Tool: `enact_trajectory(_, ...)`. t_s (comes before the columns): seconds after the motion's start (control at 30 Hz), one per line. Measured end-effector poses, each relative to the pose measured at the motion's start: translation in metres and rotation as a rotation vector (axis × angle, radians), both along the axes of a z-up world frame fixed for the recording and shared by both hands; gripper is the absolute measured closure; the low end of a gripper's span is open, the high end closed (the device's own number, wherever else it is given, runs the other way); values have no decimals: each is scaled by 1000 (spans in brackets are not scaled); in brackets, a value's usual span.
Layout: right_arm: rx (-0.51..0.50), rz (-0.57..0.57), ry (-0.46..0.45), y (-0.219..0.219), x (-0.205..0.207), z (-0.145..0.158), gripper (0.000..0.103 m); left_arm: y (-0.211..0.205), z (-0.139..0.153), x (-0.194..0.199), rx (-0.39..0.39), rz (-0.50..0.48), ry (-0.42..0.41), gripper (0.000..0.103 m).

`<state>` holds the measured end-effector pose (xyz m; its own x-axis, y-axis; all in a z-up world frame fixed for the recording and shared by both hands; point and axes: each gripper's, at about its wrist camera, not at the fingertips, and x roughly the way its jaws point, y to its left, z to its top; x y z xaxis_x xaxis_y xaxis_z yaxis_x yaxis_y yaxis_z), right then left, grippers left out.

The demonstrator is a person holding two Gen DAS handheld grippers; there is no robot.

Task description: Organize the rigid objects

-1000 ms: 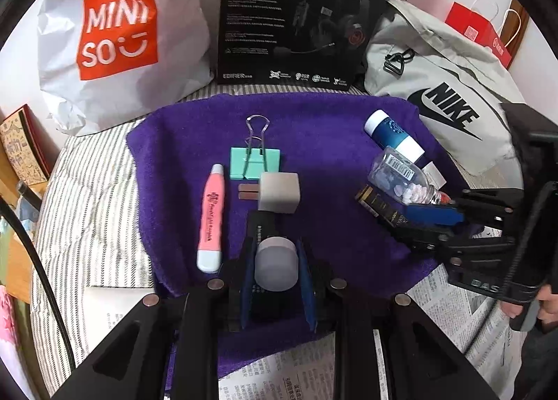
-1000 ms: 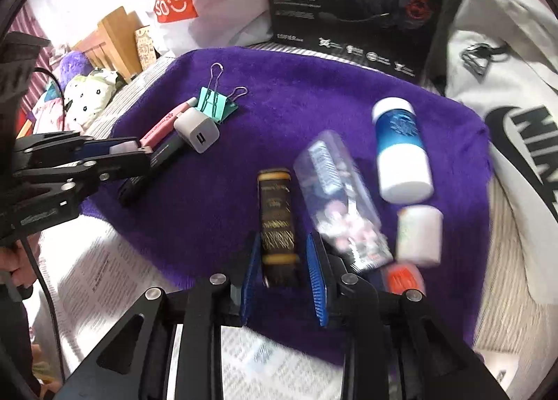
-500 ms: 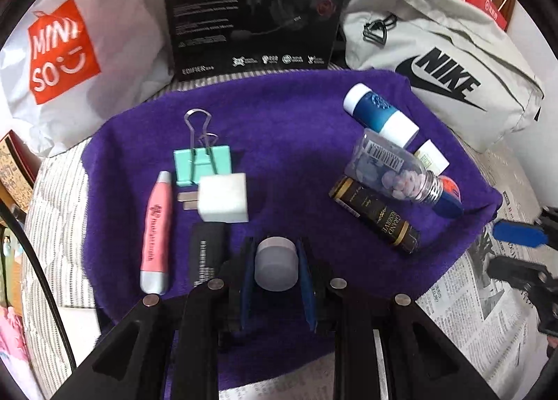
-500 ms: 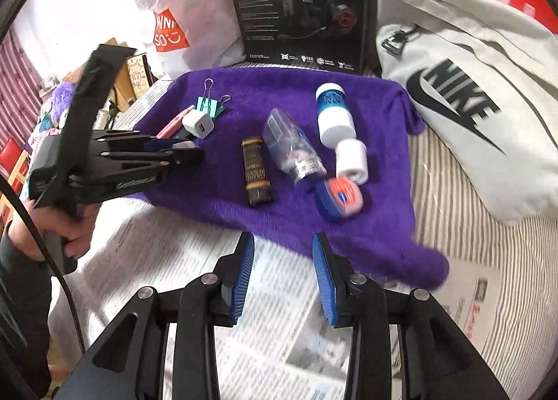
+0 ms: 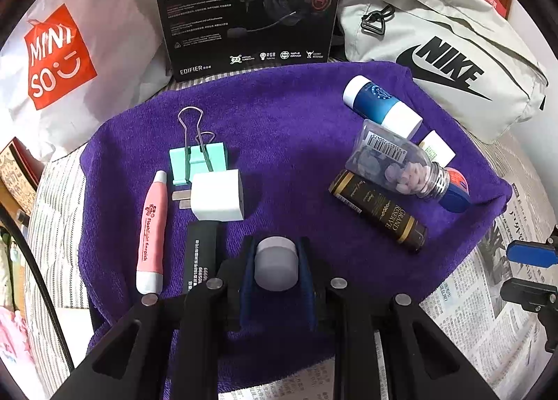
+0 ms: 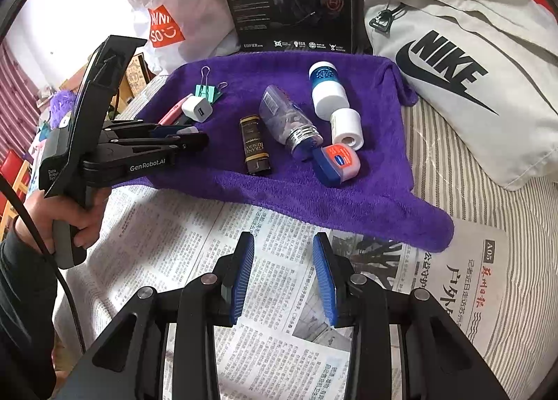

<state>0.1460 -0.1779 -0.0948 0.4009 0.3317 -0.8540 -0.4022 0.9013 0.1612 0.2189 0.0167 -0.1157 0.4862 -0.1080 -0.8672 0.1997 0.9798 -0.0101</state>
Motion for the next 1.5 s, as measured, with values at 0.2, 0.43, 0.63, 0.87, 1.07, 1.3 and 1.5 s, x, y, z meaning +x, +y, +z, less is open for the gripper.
enact_trajectory(0.2,13,-14,10,-3,-3,0,67,0,0,-7,-46,14,17,61)
enact_trajectory(0.43,-7,-36,-68,-6,-18,21,43,0,24,-32,-27,58,16,29)
enact_trajectory(0.63,32,-104,-93,-14,-23,31,26,-13,57,-78,1,68,-71,8)
enact_trajectory(0.87,11,-146,-83,-9,-29,32,16,-18,77,-117,42,124,-101,5)
enact_trajectory(1.07,-6,-184,-94,-11,-44,38,1,-11,82,-137,40,172,-96,3)
enact_trajectory(1.3,-45,-222,-113,-17,-64,47,0,-5,84,-159,12,194,-89,3)
enact_trajectory(1.5,-77,-236,-140,-15,-76,55,0,0,81,-168,15,212,-70,3)
